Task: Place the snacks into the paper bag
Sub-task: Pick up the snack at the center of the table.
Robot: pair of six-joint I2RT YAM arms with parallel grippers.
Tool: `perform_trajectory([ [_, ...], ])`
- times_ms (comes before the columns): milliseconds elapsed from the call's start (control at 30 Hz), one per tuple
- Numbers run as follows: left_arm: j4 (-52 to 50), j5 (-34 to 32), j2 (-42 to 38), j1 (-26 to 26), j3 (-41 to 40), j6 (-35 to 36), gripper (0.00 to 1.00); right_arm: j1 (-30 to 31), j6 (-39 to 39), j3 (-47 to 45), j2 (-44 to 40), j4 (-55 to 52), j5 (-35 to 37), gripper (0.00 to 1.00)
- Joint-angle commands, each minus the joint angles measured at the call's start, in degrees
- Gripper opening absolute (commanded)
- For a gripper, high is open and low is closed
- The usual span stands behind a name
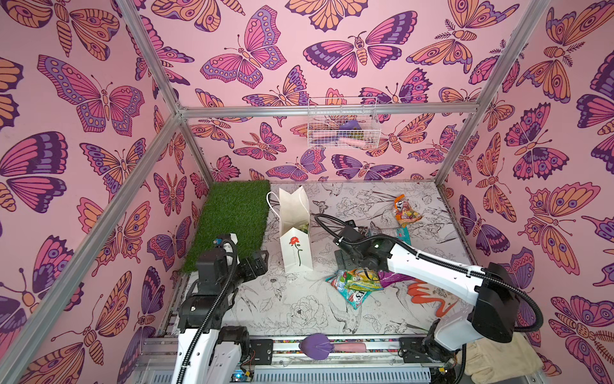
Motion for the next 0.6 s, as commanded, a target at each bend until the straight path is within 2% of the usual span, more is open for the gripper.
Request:
perform_trajectory([
  [0,0.28,0.54,0.2,-0.1,-0.48,-0.04,1.0,-0.44,0.96,-0.21,0.92,-1.27,-2.37,0.99],
  [233,0.21,0.39,0.11,-0.27,-0.53,-0.04,1.0,-0.88,1.01,0.1,4.25,-2.47,-5.76,1.0],
  [567,0.18,0.1,-0.15,-0.7,-0.64,-0.03,1.0,-2.15,3.39,-3.22,3.74,-2.94,-7.34,0.97],
])
